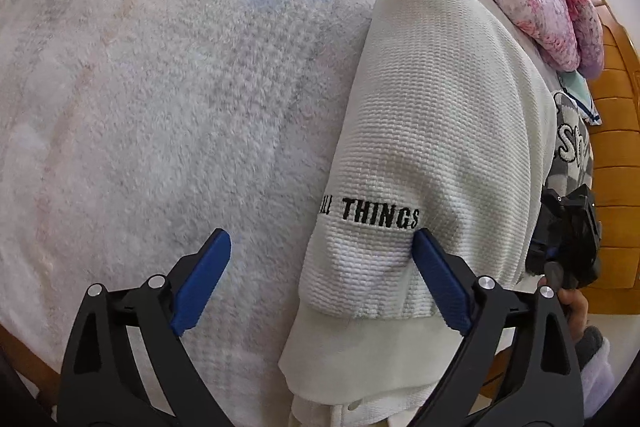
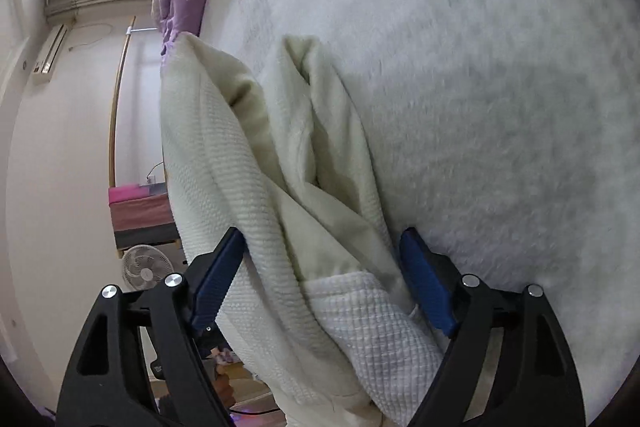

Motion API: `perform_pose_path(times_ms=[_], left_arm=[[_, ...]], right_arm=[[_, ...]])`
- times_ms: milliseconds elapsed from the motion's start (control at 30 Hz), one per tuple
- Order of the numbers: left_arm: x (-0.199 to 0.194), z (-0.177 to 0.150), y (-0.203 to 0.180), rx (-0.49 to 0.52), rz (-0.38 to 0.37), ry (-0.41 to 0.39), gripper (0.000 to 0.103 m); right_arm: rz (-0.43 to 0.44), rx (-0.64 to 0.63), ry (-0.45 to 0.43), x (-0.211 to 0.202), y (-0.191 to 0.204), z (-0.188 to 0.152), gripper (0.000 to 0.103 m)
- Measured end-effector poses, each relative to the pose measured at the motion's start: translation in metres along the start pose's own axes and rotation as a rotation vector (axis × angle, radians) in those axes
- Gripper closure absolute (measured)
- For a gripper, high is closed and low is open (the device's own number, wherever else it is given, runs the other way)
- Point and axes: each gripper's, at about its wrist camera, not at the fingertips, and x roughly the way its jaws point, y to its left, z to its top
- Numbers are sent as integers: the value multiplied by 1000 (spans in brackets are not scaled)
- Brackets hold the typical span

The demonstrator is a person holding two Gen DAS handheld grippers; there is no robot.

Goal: Fold large clothes

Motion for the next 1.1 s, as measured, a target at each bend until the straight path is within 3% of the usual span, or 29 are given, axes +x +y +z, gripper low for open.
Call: perform_pose_path(times_ms=[200,367,400,433,467,500,633,767,867,1100], left_arm=[[7,-5,4,-52,-20,7,11],[21,-10,-2,-50,-52,31,11],[23,-11,-4,-42,-64,35,12],[25,-11,-6,-37,-76,39,23],[25,-11,-7,-24,-98,37,38],[23,-11,-14,7,-98,34,45],[10,-18,-34,117,-18,14,67],[-19,-24,-60,207,-21,-34,74],[-41,-31,-83,247,-75,-74,75],[-78,-37,-129,292,-197,-106,76]], right_arm=[[-27,-15,82,5,3,-24,25],[-76,-36,48,9,13,-25,21],[-84,-41,35,9,13,-27,23],[-100,-47,20,9,14,-29,25],[-145,-62,-1,7,19,-32,36],[-175,-81,-16,6,23,-36,47],[-351,-197,-72,-1,60,-52,69],[-459,-305,-140,-19,95,-61,78],[-503,-385,-192,-39,116,-65,79],[-523,-418,-274,-90,143,-81,79]])
